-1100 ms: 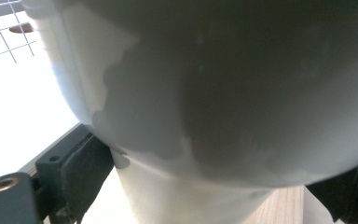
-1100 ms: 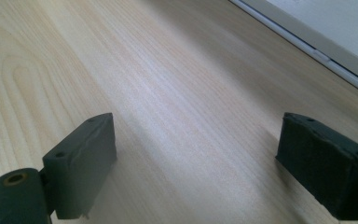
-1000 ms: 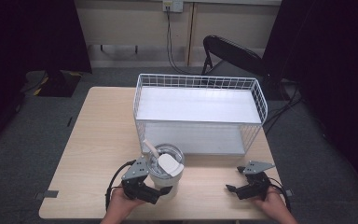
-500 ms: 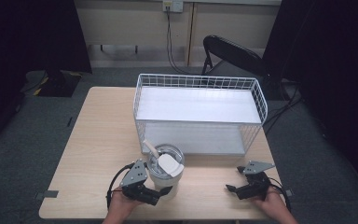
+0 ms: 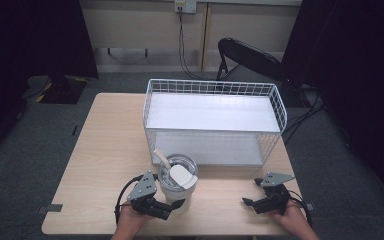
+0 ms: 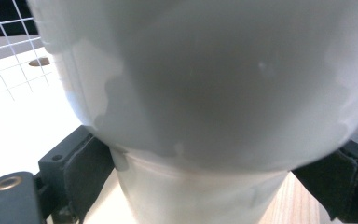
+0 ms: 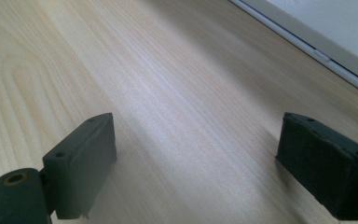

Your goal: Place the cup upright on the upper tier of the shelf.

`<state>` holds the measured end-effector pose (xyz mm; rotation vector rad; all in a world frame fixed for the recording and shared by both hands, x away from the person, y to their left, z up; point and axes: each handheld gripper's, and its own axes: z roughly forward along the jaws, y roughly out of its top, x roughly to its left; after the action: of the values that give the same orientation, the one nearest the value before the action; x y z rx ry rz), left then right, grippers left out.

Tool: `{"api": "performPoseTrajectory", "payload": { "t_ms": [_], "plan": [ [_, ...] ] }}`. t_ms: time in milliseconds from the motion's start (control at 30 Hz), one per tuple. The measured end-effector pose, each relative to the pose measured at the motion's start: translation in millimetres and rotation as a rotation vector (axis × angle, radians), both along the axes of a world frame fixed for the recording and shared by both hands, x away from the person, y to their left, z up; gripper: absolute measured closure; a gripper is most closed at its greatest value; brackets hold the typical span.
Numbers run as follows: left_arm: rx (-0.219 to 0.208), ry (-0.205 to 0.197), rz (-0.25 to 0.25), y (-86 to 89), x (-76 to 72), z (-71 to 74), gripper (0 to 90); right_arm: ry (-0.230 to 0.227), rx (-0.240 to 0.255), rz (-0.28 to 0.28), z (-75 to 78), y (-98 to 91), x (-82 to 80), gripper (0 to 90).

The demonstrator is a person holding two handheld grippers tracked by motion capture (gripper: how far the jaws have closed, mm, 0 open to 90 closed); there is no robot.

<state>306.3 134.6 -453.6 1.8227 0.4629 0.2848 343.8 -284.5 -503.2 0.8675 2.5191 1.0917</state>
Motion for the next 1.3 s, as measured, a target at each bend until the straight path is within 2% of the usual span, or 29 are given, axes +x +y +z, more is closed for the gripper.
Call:
{"api": "performPoseTrajectory", "payload": {
  "t_ms": [133,233,600,633,667,700,800,1000,1100,1200,1300],
  "plan": [
    [-0.011,0.008,-0.004,-0.4,1.2,-0.9,8.8,-0.001,0.0,-0.001,-0.1,0.1,0.0,11.0],
    [-0.037,0.014,-0.003,-3.6,3.6,-2.0,7.6,-0.001,0.0,-0.001,-0.1,0.1,0.0,11.0],
    [-0.054,0.013,-0.004,-7.4,5.7,-3.1,6.8,-0.001,0.0,-0.001,-0.1,0.1,0.0,11.0],
    [-0.056,0.003,0.0,-7.6,4.9,-3.4,7.4,0.0,0.0,0.0,0.0,0.0,0.0,10.9],
    [-0.056,0.003,0.0,-7.6,4.9,-3.4,8.0,0.0,0.0,0.0,0.0,0.0,0.0,10.9],
    [-0.049,-0.014,-0.002,-7.3,4.0,-3.3,8.6,-0.001,0.0,-0.001,-0.1,0.1,0.0,11.0],
    [-0.031,-0.02,0.003,-7.3,3.4,-1.6,9.3,-0.001,0.0,-0.001,-0.1,0.1,0.0,11.0],
    [-0.022,-0.033,0.011,-8.8,0.0,0.3,9.6,0.0,0.0,0.0,0.0,0.0,0.0,11.0],
    [0.004,-0.055,0.002,-9.6,-1.3,2.4,9.7,-0.001,0.001,-0.001,0.0,0.1,0.0,11.0],
    [-0.007,-0.027,0.001,-9.3,-1.7,3.0,9.7,0.0,0.001,-0.001,0.0,0.1,0.0,11.0],
    [-0.004,-0.016,0.009,-8.1,-1.2,4.8,9.7,0.0,0.001,-0.001,0.0,0.1,0.0,11.0]
  ]
}}
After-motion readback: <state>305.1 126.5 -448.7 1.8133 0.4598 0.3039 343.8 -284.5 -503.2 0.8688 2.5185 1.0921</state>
